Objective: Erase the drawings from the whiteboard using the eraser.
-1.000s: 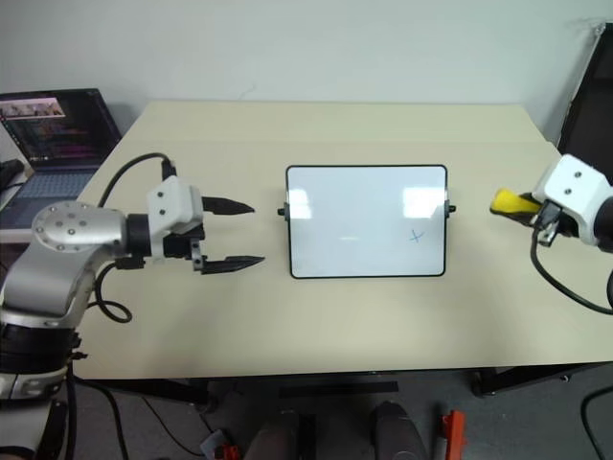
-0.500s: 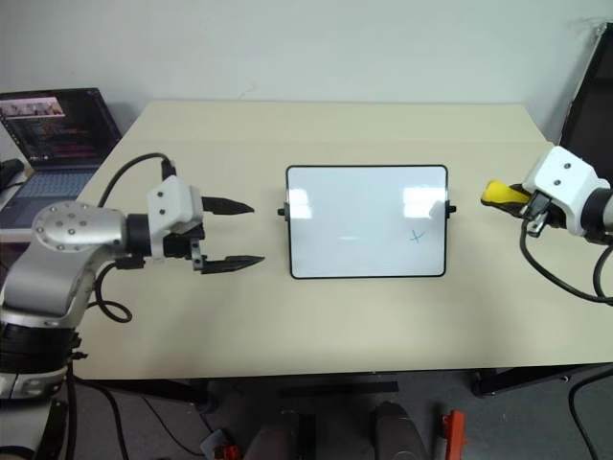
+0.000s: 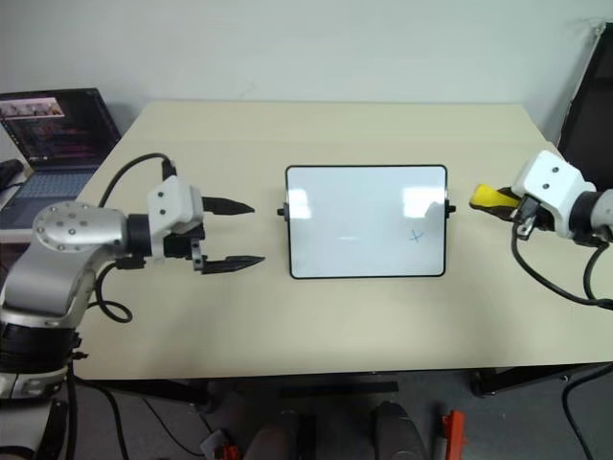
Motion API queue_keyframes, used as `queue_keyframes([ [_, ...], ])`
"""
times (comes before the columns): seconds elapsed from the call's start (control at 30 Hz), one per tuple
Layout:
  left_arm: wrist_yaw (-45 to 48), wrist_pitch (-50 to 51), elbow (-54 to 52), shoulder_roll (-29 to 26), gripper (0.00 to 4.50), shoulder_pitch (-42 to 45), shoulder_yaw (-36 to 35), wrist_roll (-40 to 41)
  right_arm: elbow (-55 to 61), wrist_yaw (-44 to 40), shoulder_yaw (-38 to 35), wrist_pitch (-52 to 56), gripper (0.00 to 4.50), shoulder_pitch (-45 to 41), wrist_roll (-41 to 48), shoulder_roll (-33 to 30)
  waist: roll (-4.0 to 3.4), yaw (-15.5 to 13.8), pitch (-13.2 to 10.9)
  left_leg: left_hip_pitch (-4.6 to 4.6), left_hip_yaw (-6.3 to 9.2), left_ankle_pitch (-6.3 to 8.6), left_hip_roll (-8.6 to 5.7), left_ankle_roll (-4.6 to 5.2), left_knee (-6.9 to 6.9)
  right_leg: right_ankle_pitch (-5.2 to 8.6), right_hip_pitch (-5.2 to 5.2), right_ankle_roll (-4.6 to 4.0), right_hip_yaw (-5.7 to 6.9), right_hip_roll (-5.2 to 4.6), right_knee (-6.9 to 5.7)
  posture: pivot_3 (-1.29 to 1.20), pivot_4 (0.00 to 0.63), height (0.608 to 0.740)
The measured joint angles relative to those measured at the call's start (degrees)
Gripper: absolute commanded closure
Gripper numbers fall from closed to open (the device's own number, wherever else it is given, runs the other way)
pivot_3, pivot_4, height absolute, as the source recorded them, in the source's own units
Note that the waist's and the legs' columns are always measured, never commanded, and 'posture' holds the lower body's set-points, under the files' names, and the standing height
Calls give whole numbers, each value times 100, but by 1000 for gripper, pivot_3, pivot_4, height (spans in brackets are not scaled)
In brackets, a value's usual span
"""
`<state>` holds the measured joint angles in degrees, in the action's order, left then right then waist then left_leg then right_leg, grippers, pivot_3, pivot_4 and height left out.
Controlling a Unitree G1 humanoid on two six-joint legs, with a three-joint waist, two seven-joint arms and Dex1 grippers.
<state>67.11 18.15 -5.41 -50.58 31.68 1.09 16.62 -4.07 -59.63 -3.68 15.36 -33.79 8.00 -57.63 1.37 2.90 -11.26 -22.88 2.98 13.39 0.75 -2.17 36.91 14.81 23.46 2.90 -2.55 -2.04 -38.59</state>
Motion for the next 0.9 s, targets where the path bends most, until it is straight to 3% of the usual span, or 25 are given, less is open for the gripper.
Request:
queue_keyframes([
  [0.27,49,-18,47,82,0,19,221,-62,-46,566,660,-130,3662,14,-258,1263,3,1,0,-3,3,0,-4,0,4,-1,0,0,1,-2,-3,0,150,740],
  [0.6,102,20,19,214,0,60,304,-58,-1222,1118,850,-952,3662,-325,-801,1761,3,1,1,1,5,0,-3,0,3,-1,-1,-1,3,-1,-8,0,150,740],
  [0.9,99,31,-73,195,0,5,304,-58,-1190,905,1361,-1252,3666,-22,-1141,1806,31,39,18,42,4,-1,-2,0,5,0,-32,-1,-2,2,-21,0,150,740],
])
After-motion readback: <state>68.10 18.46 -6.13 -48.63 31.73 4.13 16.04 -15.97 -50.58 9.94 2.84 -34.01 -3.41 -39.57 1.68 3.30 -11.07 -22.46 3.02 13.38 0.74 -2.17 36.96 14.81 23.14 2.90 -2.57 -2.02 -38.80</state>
